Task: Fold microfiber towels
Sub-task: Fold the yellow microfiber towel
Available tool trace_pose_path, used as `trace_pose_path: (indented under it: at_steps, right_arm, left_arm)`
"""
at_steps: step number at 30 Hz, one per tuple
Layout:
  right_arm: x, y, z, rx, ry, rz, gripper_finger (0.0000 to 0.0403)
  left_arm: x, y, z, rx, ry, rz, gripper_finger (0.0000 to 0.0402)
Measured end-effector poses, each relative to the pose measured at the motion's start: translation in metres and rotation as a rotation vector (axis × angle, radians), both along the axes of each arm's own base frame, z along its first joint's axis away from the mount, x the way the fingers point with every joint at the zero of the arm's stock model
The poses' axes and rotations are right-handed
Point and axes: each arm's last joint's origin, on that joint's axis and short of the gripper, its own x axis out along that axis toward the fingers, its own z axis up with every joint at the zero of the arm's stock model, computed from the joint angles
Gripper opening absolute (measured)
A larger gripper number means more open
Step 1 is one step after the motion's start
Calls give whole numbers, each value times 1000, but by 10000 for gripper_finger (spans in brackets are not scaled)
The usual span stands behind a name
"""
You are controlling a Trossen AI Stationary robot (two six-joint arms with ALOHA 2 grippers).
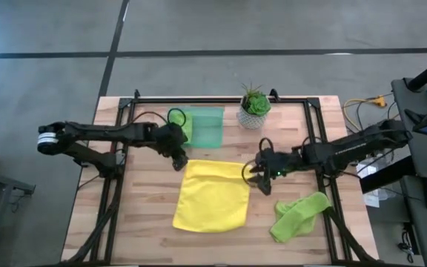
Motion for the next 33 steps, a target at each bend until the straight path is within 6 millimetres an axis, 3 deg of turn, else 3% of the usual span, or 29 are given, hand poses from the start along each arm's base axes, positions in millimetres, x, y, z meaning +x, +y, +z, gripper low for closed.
trace_pose_path:
  at_steps: [6, 11, 16, 22, 27, 33]
  right_arm:
    - [6, 22, -30, 24, 61, 48, 187]
    - [7, 51, -48, 117, 129, 191, 187]
    - [9, 86, -60, 193, 92, 221, 187]
    - [17, 125, -81, 274, -51, 95, 187]
    - [21, 146, -98, 285, -36, 5, 187]
    - [14, 170, -102, 352, -23, -21, 187]
  left_arm:
    - [15, -26, -1, -62, -100, -86, 139]
    - [30, -66, -4, -118, -173, -261, 139]
    - [45, -100, -26, -147, -133, -337, 137]
    - [55, -107, -41, -161, -77, -333, 122]
    - [56, -109, -36, -186, -111, -380, 111]
    - [54, -109, -29, -179, -145, -434, 107]
